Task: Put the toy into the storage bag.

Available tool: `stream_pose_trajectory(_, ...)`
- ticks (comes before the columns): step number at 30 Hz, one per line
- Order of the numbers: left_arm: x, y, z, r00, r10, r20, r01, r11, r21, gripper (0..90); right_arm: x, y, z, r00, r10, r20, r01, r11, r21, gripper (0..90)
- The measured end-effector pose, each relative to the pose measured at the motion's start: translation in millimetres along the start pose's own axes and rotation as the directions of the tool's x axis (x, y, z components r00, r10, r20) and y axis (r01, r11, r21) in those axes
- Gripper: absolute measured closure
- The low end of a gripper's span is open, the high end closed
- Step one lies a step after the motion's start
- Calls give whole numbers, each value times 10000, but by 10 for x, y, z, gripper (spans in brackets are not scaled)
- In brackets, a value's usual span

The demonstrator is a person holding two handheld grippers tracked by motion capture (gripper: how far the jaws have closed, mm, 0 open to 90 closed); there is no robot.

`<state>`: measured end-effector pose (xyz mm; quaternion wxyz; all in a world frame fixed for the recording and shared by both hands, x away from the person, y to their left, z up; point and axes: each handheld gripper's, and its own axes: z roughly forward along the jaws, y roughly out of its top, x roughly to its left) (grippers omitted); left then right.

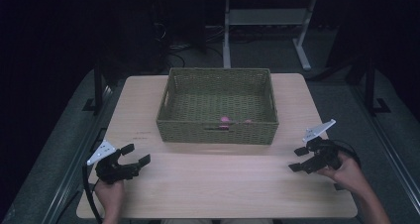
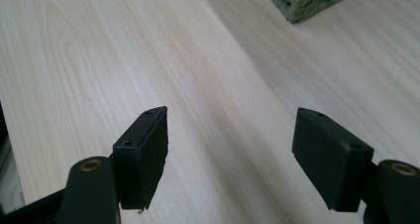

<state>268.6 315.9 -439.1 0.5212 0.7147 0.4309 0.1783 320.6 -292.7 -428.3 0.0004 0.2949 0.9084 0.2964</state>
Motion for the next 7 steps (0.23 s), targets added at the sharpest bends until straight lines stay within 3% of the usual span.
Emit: stream_pose_trajectory(7, 1, 3, 3, 10000, 4, -45, -4, 10000, 2, 139, 72, -136, -41, 9998, 129, 158, -128, 9999, -50, 287)
